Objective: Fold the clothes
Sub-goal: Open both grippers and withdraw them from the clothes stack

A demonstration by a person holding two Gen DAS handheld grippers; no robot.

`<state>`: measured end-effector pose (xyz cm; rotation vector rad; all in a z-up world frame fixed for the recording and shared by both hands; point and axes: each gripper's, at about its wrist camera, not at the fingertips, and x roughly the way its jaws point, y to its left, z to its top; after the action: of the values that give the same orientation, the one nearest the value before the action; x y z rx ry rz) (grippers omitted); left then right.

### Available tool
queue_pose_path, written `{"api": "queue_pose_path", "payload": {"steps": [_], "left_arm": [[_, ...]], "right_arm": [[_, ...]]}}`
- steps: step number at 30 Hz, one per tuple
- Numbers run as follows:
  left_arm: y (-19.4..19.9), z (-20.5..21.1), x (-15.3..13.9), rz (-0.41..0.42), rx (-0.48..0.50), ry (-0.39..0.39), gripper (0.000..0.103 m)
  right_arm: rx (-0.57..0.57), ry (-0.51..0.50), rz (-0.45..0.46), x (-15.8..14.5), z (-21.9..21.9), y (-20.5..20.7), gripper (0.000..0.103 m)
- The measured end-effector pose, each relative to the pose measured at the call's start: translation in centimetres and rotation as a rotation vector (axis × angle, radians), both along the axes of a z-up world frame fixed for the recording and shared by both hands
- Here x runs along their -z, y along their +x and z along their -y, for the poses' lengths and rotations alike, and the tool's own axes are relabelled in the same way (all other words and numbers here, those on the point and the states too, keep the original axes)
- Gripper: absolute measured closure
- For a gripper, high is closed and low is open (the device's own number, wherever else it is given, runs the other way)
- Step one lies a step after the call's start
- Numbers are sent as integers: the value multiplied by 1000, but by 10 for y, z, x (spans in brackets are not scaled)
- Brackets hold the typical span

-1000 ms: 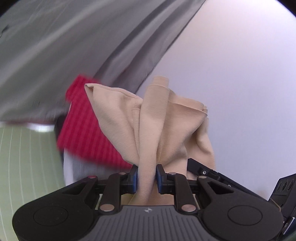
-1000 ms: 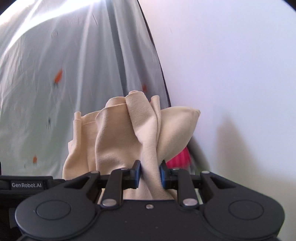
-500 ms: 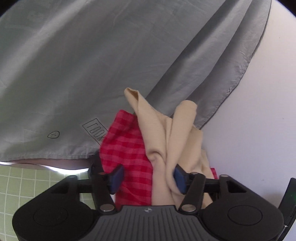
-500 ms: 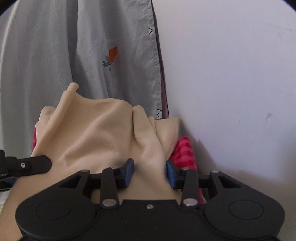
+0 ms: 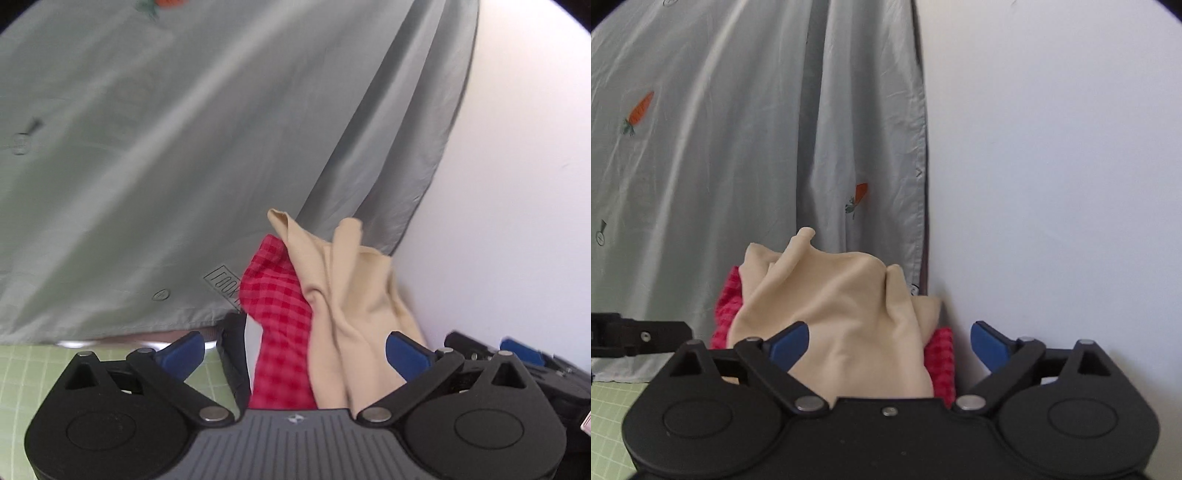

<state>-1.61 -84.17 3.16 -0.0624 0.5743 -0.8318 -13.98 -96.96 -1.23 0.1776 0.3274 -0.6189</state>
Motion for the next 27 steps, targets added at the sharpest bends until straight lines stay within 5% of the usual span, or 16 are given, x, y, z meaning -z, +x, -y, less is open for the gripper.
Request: {"api": "queue_pose_path", "payload": {"steps": [11,20,27], "left_arm": [[-119,-94,2,2,12,122,0],[-184,-147,11,-10,63,156,0],[-211,-170,10,4,70,153,0]], "right_arm": [[34,71,-68,-9,-105,-122,0],[69,205,-121,10,-152,-185,0],[60,202,-159,22,-181,-211,0]]}}
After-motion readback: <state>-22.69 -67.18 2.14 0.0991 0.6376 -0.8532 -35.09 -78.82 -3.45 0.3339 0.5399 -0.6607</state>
